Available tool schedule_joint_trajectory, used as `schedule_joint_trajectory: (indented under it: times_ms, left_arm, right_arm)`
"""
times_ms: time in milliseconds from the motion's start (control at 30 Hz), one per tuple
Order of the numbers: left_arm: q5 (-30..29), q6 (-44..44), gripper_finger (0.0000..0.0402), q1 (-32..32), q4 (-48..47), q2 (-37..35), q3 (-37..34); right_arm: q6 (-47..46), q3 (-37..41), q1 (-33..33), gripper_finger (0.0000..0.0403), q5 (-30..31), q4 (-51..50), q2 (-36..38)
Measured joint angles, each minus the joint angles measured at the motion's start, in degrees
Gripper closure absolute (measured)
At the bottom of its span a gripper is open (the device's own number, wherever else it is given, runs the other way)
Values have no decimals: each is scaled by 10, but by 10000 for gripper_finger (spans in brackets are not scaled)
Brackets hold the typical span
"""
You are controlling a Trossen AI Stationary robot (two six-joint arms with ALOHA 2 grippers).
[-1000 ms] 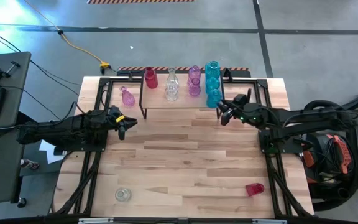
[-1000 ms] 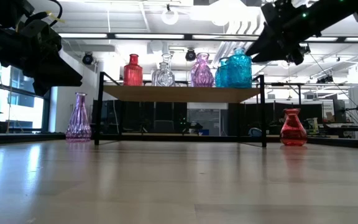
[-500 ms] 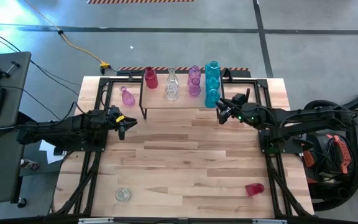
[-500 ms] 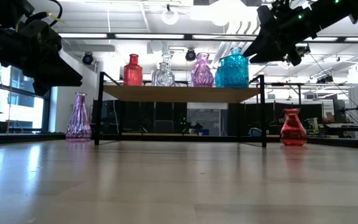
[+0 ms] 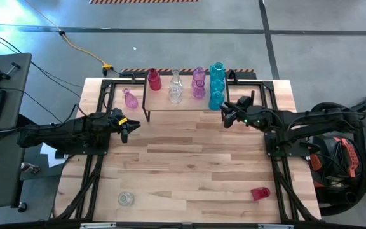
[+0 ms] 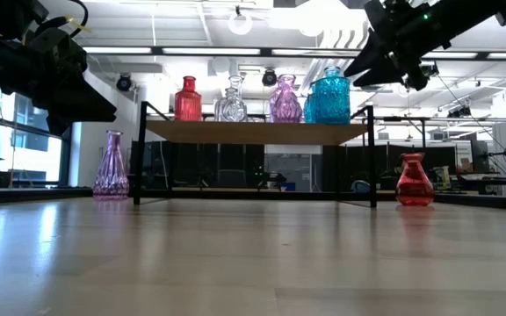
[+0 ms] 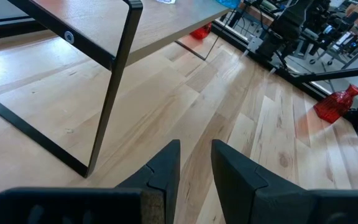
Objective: Sort vases onto shelf
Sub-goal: Put the blue vase on the shelf aligned with the other blue vases
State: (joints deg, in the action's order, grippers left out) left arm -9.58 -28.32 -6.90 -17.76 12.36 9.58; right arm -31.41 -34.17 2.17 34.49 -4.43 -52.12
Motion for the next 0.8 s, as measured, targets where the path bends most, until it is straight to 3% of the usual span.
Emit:
schedule_joint_trajectory:
  times_ms: [367,800]
  left_arm:
    - [0,0,319,0,0,0,0]
    - [0,0,319,0,0,0,0]
  right_arm:
    - [-94,-7,-34,267,-34,-18,-9]
    - [-112,-7,-24,267,-56,87,-87]
